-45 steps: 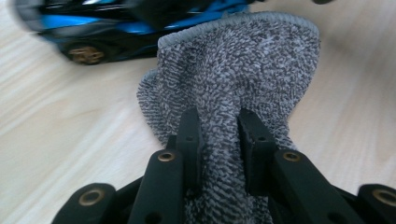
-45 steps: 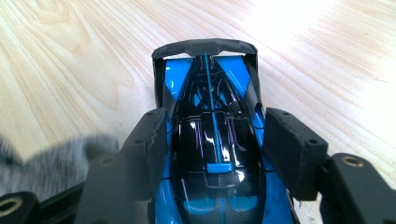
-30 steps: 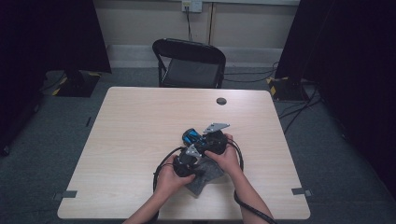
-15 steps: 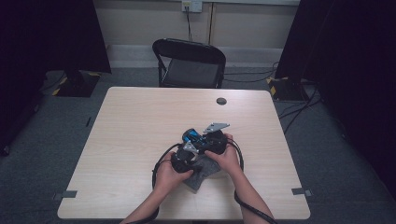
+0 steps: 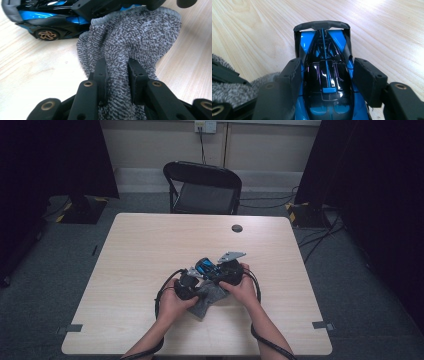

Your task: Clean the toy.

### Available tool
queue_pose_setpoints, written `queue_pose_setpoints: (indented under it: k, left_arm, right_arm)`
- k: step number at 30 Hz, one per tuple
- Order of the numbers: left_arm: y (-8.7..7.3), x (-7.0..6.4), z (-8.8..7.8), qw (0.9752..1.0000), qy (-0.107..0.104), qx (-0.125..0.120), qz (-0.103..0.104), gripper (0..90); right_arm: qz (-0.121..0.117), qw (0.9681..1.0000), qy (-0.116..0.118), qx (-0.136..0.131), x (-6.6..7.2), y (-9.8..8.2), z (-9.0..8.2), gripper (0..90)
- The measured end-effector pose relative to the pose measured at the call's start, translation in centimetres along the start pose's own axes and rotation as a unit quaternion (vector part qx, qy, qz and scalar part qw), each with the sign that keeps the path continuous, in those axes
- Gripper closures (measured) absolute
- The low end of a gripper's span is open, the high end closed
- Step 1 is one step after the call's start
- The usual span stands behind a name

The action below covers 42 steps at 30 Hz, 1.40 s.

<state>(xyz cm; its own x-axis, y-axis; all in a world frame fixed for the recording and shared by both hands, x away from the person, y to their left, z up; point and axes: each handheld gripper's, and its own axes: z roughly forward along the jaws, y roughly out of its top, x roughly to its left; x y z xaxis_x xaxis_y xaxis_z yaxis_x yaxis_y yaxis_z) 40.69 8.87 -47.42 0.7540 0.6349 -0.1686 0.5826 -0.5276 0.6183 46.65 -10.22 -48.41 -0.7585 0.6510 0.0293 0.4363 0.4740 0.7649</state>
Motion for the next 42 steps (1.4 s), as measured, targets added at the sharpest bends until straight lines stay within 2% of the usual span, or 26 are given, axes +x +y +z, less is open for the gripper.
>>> queue_pose_setpoints:
  k: [7, 23, 33, 37, 42]
  left_arm:
    - [-0.1, 0.9, -0.4, 0.9999, 0.01, 0.002, -0.006, 71.9]
    - [-0.6, 3.2, -1.3, 0.999, 0.03, -0.002, -0.034, 72.0]
    - [-1.0, 4.2, -1.6, 0.9979, 0.04, -0.007, -0.051, 72.0]
    - [-1.1, 4.4, -1.8, 0.9978, 0.038, -0.006, -0.054, 71.9]
    - [-1.3, 4.9, -2.0, 0.9969, 0.048, -0.009, -0.061, 71.9]
  right_arm:
    - [0.001, 1.0, 0.0, -0.001, 0.0, 0.0, 0.0, 40.8]
    - [0.0, 1.0, 0.001, 0.0, 0.0, 0.0, 0.0, 40.8]
    - [-0.001, 1.0, 0.0, 0.001, 0.0, 0.0, 0.0, 40.8]
    - [0.0, 1.0, 0.0, 0.0, 0.0, 0.0, 0.0, 40.8]
    - [-0.001, 1.0, -0.001, 0.001, 0.0, 0.0, 0.0, 40.8]
